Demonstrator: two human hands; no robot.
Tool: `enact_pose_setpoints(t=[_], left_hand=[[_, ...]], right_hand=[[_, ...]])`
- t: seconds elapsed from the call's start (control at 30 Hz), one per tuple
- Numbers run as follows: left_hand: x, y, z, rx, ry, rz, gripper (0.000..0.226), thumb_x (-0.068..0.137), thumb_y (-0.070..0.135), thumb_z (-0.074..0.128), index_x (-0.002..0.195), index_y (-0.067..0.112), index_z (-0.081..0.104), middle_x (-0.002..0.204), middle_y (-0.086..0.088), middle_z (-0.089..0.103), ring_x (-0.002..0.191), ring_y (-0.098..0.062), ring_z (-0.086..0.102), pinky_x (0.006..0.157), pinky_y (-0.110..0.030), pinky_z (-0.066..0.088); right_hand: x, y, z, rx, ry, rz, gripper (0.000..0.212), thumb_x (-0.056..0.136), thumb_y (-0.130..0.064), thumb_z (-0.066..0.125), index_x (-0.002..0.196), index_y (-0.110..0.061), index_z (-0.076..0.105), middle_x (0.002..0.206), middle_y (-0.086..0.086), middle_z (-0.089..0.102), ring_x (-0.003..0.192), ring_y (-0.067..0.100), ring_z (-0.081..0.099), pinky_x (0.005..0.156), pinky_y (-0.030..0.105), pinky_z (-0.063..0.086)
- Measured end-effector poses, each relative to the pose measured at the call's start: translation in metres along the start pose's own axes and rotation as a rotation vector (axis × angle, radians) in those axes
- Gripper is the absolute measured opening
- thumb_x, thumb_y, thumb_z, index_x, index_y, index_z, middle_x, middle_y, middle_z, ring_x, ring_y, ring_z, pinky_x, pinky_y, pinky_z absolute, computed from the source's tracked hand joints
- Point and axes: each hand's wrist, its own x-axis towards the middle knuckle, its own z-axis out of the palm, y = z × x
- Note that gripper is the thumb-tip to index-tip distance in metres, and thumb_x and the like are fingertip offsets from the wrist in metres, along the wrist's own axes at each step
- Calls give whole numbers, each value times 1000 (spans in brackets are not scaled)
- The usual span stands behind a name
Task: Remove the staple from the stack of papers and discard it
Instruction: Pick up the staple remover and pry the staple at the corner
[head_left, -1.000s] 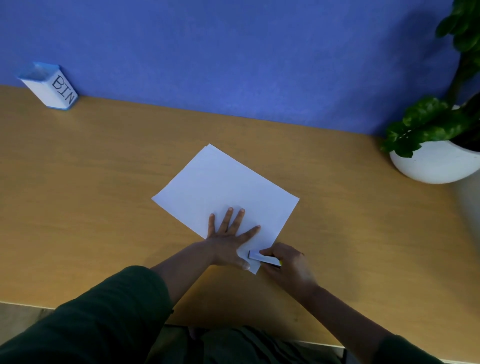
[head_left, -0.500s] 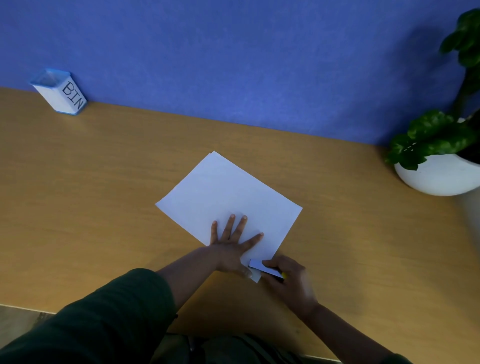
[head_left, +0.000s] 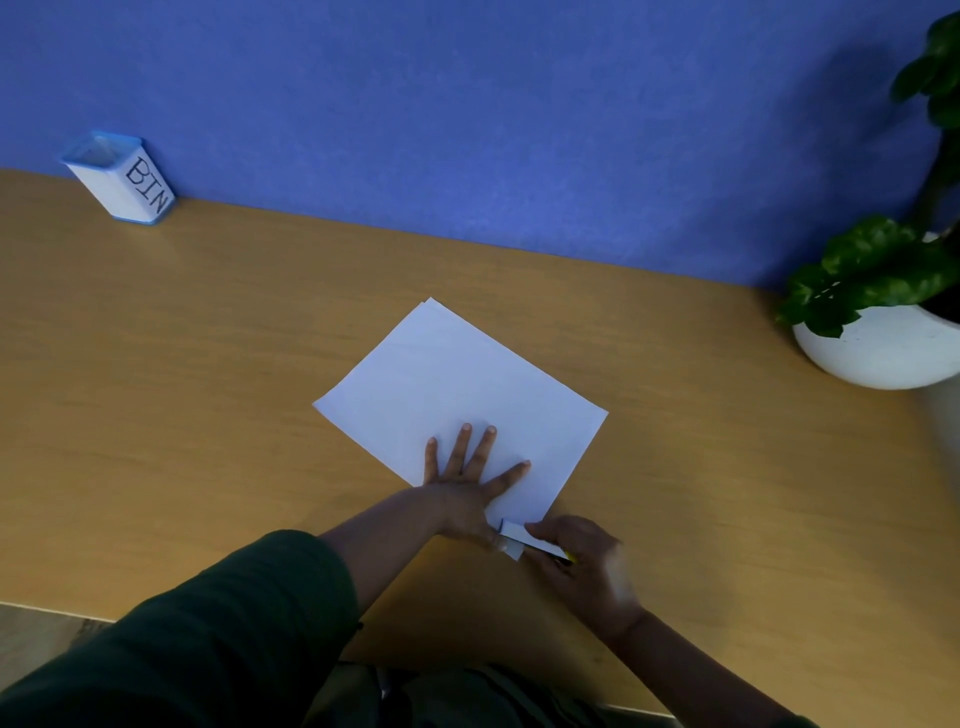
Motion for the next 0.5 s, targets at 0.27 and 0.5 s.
enact_pose_setpoints(t=[0.27, 0.5], left_hand=[[2, -2, 4, -22, 6, 9, 106, 77, 68, 51, 139, 41, -30, 140, -6, -53, 117, -29, -54, 104, -61, -22], [3, -9, 4, -64, 13, 41, 102, 83, 55, 56, 141, 41, -26, 139, -3, -53, 116, -25, -54, 105, -58, -22]], right_hand=[[9, 3, -5, -85, -74, 30, 26, 69, -7, 80, 93, -9, 73, 87, 6, 74, 77, 19, 71, 67, 31, 60], [7, 7, -9, -66, -76, 64, 22, 71, -7, 78, 92, -10, 72, 87, 6, 74, 75, 18, 70, 67, 32, 59]])
